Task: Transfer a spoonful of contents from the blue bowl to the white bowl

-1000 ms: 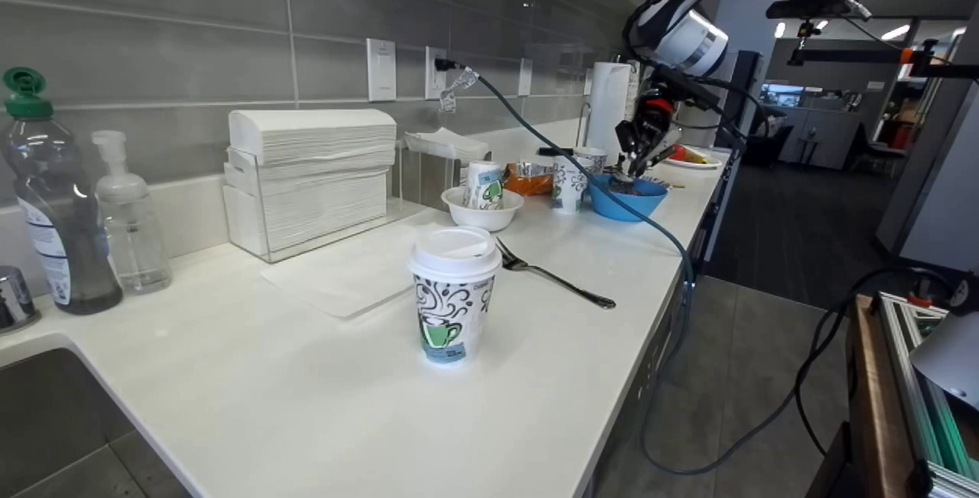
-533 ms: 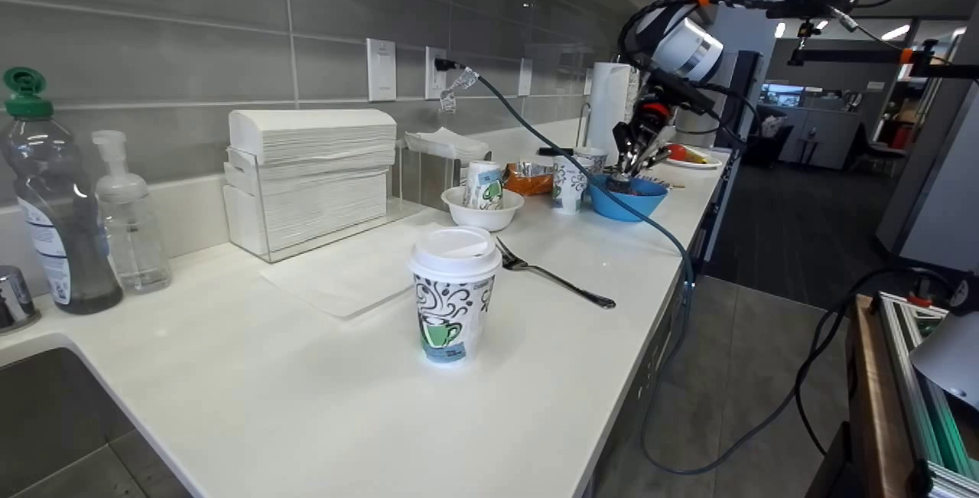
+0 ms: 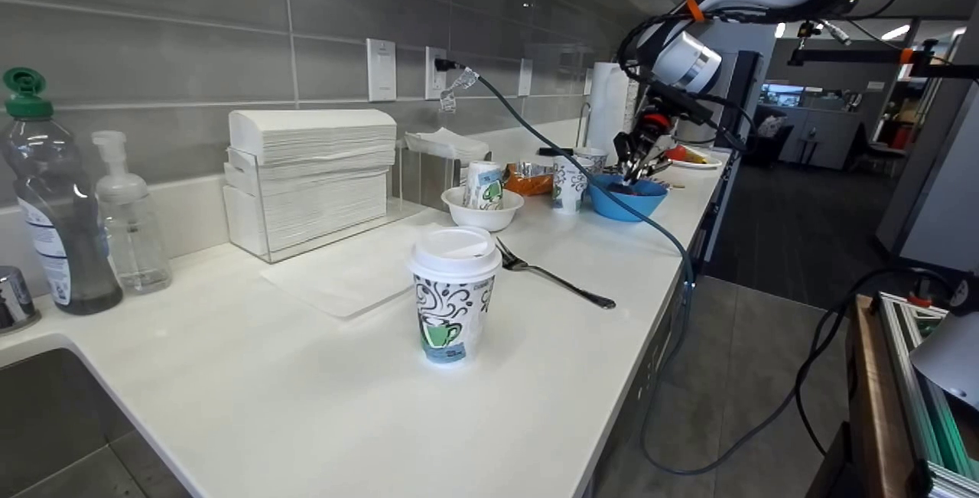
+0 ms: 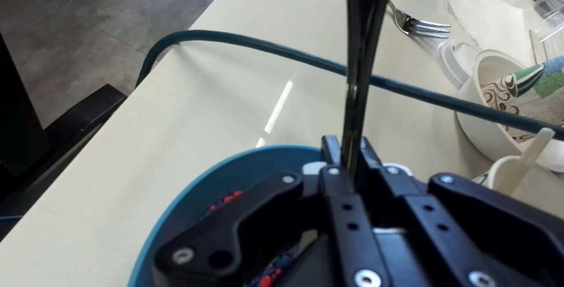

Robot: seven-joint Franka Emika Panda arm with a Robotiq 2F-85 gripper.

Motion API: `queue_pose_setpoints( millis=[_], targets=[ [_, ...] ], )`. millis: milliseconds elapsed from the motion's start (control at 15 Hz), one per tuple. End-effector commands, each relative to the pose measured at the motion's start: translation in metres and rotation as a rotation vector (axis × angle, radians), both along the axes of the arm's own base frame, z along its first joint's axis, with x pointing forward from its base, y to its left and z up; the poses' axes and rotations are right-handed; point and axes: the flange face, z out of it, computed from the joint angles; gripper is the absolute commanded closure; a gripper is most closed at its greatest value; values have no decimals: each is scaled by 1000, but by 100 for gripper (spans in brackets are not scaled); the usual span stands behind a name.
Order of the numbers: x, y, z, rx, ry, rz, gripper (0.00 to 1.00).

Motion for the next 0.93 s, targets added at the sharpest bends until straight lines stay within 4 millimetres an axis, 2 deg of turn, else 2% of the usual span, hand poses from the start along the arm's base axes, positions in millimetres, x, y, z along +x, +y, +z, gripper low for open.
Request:
queue_pose_setpoints(
  millis=[0,467,867],
  targets=[
    [5,-11,-5,-7,4,-25,97],
    [7,-19,-13,-75,-4,-48,97],
    [12,-15,-16,-138,-22,-51,97]
  ],
)
